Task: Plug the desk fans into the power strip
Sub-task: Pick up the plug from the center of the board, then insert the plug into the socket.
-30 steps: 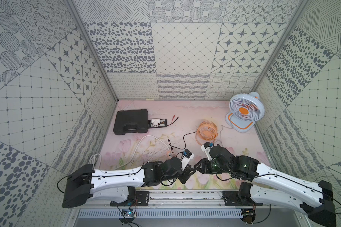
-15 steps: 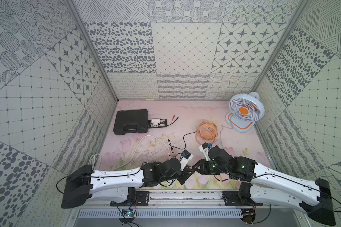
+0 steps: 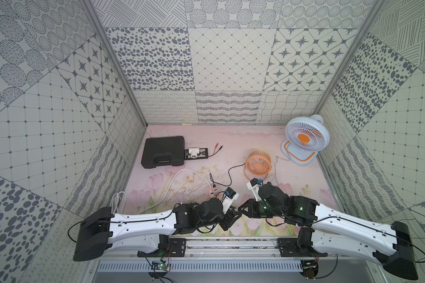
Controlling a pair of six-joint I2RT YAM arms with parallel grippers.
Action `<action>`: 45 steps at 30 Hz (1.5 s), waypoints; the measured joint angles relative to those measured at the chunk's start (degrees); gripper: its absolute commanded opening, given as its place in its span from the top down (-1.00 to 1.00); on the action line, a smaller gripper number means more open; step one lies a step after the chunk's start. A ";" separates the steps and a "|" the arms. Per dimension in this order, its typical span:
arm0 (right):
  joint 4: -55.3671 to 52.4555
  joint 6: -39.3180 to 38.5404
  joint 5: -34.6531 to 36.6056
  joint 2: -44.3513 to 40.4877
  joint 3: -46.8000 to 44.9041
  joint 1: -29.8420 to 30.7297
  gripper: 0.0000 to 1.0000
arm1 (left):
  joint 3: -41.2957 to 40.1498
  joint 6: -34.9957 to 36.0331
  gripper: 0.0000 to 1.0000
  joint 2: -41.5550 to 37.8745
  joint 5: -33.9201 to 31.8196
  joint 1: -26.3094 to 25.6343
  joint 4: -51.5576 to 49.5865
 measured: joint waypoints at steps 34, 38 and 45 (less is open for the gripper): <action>-0.52 -12.50 21.14 15.47 9.49 7.98 1.00 | 0.61 -25.33 -0.43 -21.68 -12.37 18.45 -34.75; 0.61 -13.64 22.47 17.33 9.49 8.76 1.00 | -1.40 -27.41 -0.09 -19.43 -7.28 21.57 -34.67; 1.60 -14.40 25.16 20.81 9.49 10.25 1.00 | -4.59 -30.12 0.01 -15.26 0.96 24.20 -30.64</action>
